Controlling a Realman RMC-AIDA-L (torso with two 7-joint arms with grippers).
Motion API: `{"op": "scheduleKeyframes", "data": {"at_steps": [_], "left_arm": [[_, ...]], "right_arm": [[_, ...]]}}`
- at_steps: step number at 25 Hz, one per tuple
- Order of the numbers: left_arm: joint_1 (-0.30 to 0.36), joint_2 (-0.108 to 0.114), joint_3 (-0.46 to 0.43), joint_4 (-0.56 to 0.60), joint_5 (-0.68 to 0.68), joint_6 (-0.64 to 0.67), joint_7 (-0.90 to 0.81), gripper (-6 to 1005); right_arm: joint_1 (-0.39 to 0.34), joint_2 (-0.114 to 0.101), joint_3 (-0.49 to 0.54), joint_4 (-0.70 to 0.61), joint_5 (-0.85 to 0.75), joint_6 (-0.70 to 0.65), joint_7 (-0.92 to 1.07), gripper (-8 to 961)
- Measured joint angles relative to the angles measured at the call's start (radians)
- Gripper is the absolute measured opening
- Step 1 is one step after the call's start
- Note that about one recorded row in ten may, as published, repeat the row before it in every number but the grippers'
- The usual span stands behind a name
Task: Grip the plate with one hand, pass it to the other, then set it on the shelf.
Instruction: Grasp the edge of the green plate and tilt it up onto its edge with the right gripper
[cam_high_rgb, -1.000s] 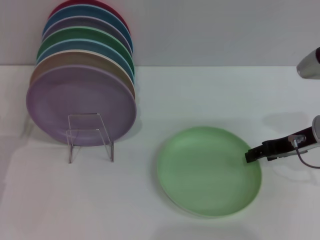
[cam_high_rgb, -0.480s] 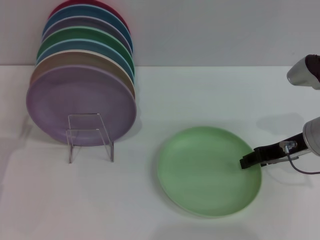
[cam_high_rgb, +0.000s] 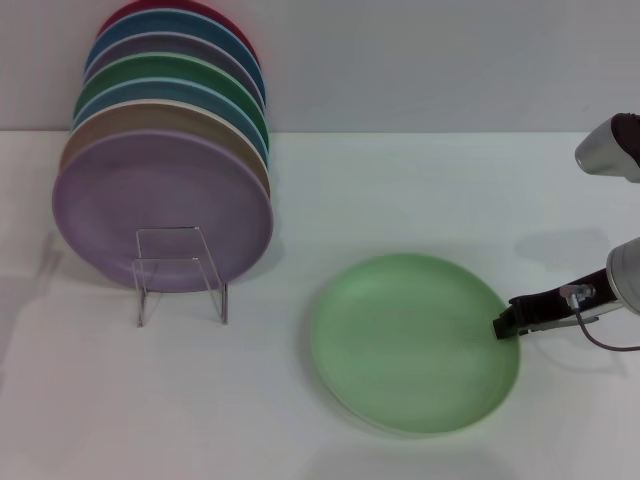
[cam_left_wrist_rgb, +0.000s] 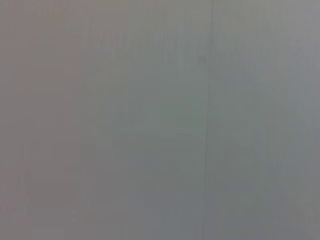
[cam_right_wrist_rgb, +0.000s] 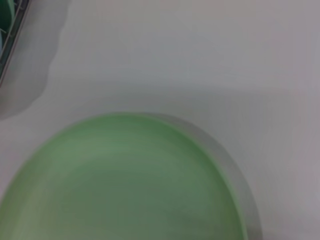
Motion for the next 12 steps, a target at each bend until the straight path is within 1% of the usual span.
{"op": "scheduleKeyframes", "data": {"at_steps": [3, 12], "left_arm": [[0.000, 0.000, 0.000, 0.000, 0.000, 0.002, 0.000, 799], [0.000, 0.000, 0.000, 0.000, 0.000, 0.008, 0.000, 799]], "right_arm": [[0.001, -0.001, -0.002, -0.002, -0.002, -0.001, 0.000, 122], [-0.004, 0.000, -0.009, -0.008, 0.001, -0.027, -0.030, 119]]}}
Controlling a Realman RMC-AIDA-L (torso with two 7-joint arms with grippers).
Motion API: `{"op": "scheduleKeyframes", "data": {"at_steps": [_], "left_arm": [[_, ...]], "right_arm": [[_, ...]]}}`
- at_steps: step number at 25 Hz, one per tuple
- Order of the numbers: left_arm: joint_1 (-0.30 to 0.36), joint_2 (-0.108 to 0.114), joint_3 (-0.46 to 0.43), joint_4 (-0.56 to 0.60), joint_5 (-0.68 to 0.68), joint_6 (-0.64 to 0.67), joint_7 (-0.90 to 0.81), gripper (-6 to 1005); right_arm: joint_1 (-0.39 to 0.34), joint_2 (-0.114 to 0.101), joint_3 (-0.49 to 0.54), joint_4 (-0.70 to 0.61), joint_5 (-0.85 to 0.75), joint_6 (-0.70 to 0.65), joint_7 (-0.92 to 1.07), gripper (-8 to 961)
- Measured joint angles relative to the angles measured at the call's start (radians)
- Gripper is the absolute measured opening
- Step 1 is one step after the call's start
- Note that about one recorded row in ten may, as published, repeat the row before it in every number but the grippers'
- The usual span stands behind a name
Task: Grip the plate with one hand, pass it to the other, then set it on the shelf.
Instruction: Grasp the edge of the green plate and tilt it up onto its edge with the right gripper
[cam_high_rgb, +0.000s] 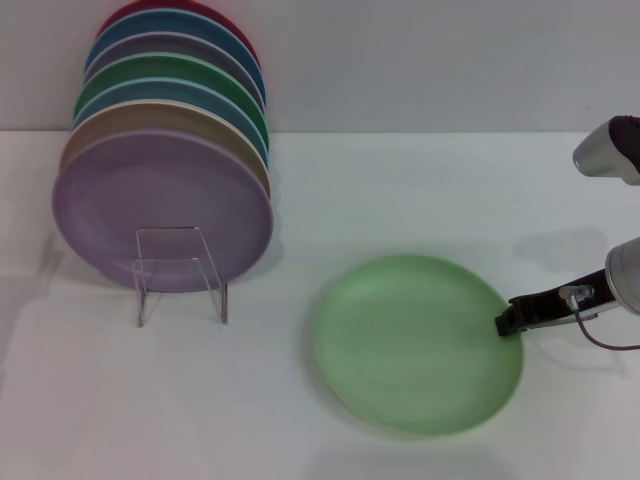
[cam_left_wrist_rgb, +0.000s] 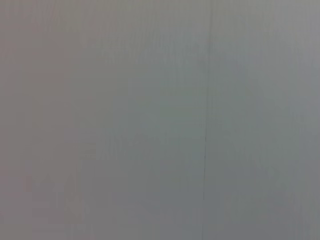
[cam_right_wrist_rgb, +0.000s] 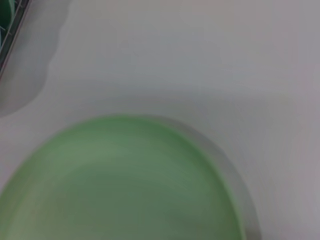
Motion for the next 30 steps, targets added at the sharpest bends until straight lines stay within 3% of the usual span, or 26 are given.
{"op": "scheduleKeyframes", "data": {"at_steps": [8, 13, 19, 30], "left_arm": [[0.000, 0.000, 0.000, 0.000, 0.000, 0.001, 0.000, 798], [0.003, 0.001, -0.001, 0.000, 0.000, 0.001, 0.000, 798], [0.003, 0.002, -0.002, 0.000, 0.000, 0.001, 0.000, 798], [-0.003, 0.001, -0.002, 0.000, 0.000, 0.000, 0.000, 798]], "right_arm": [[0.001, 0.001, -0.005, -0.003, 0.001, -0.020, -0.016, 25], [-0.023, 0.004, -0.006, 0.046, 0.004, -0.054, -0.029, 19], [-0.144, 0.006, -0.109, 0.241, 0.009, -0.195, -0.037, 17], [-0.293, 0.005, -0.230, 0.431, -0.007, -0.452, -0.038, 19]]}}
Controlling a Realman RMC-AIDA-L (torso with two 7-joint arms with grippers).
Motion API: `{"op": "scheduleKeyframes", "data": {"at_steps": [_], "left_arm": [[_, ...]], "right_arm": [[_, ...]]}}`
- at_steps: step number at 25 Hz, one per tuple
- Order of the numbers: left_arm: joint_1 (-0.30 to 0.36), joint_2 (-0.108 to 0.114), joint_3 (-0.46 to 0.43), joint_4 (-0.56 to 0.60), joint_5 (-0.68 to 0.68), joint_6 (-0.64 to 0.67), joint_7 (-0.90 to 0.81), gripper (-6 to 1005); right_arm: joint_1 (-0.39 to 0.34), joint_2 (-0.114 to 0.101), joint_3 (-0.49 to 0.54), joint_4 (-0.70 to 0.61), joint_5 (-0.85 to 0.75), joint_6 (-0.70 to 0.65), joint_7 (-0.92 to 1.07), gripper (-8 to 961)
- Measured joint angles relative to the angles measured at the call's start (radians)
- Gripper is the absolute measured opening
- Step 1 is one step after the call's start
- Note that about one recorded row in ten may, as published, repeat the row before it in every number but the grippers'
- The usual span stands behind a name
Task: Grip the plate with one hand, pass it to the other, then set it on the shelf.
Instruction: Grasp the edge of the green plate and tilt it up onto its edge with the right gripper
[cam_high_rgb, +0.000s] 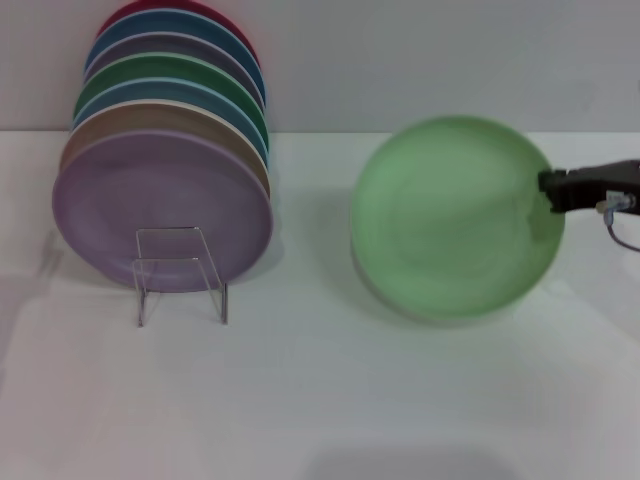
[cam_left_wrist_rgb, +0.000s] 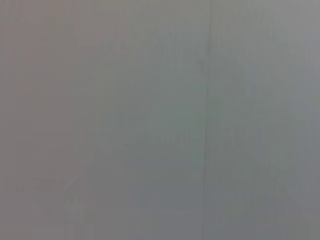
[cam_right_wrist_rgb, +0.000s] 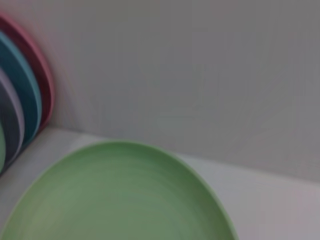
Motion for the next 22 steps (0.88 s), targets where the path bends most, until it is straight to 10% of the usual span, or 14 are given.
{"op": "scheduleKeyframes", "data": {"at_steps": [22], "left_arm": [[0.035, -0.005, 0.014, 0.002, 0.007, 0.077, -0.010, 797]], "right_arm": [[-0.218, 0.001, -0.438, -0.171, -0.008, -1.069, -0.131, 19]]}}
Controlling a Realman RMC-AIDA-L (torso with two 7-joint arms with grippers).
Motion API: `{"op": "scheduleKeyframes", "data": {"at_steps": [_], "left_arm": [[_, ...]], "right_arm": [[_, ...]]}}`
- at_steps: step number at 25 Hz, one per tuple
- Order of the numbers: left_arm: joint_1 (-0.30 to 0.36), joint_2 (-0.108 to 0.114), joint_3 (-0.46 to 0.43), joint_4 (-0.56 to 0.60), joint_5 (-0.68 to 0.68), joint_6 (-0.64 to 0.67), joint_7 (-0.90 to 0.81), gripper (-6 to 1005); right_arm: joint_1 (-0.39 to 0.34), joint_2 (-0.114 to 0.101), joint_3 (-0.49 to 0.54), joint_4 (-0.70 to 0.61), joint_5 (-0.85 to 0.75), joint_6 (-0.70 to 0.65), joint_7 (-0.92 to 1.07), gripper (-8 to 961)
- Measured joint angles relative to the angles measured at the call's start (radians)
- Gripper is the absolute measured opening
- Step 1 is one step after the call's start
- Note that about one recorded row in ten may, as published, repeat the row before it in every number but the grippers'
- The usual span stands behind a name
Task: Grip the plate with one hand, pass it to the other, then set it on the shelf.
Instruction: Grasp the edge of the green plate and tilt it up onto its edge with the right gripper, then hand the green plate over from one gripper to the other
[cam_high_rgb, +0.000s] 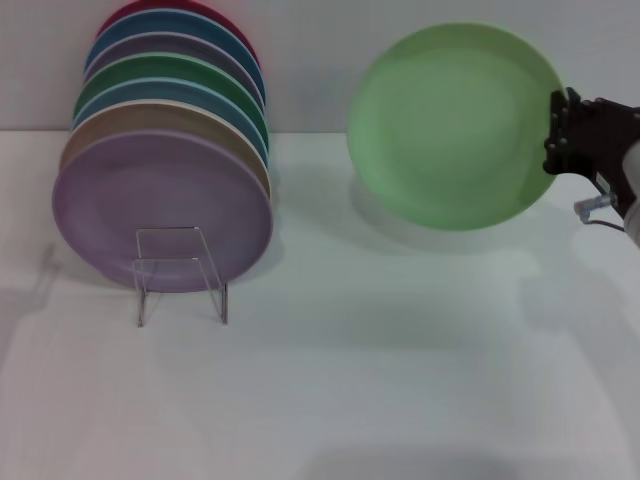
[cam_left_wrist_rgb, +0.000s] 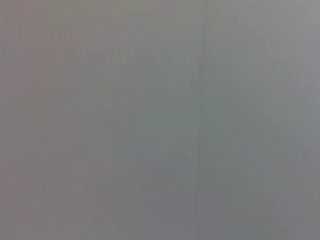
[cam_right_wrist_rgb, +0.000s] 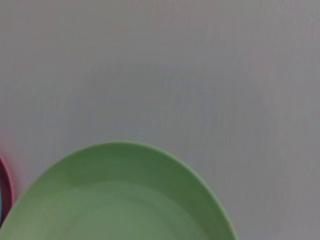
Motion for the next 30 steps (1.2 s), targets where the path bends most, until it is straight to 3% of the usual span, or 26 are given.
{"op": "scheduleKeyframes", "data": {"at_steps": [2, 4, 7, 12, 13, 14, 23, 30], "left_arm": [[0.013, -0.001, 0.019, 0.005, 0.002, 0.025, -0.003, 797], [0.013, -0.001, 0.019, 0.005, 0.002, 0.025, -0.003, 797], [0.042, -0.001, 0.065, -0.001, -0.002, 0.054, -0.019, 797], [0.057, -0.003, 0.090, -0.001, -0.002, 0.075, -0.035, 797], [0.057, -0.003, 0.090, -0.001, -0.002, 0.075, -0.035, 797], [0.082, -0.005, 0.170, -0.001, -0.004, 0.112, -0.042, 797], [0.094, -0.006, 0.301, -0.002, -0.005, 0.137, -0.030, 797], [0.105, -0.006, 0.398, -0.029, -0.005, 0.162, -0.038, 797]], "right_arm": [[-0.002, 0.000, -0.068, -0.092, 0.001, -0.190, 0.000, 19], [0.001, 0.000, -0.089, -0.124, 0.002, -0.242, 0.001, 19], [0.027, 0.000, -0.175, -0.261, 0.010, -0.476, 0.015, 19], [0.057, 0.000, -0.237, -0.392, 0.011, -0.667, 0.081, 18], [0.057, 0.000, -0.237, -0.392, 0.011, -0.667, 0.081, 18], [0.060, 0.000, -0.244, -0.412, 0.011, -0.690, 0.093, 18], [0.079, 0.004, -0.292, -0.550, 0.015, -0.861, 0.133, 18], [0.148, 0.006, -0.358, -0.654, 0.077, -0.936, 0.201, 18]]}}
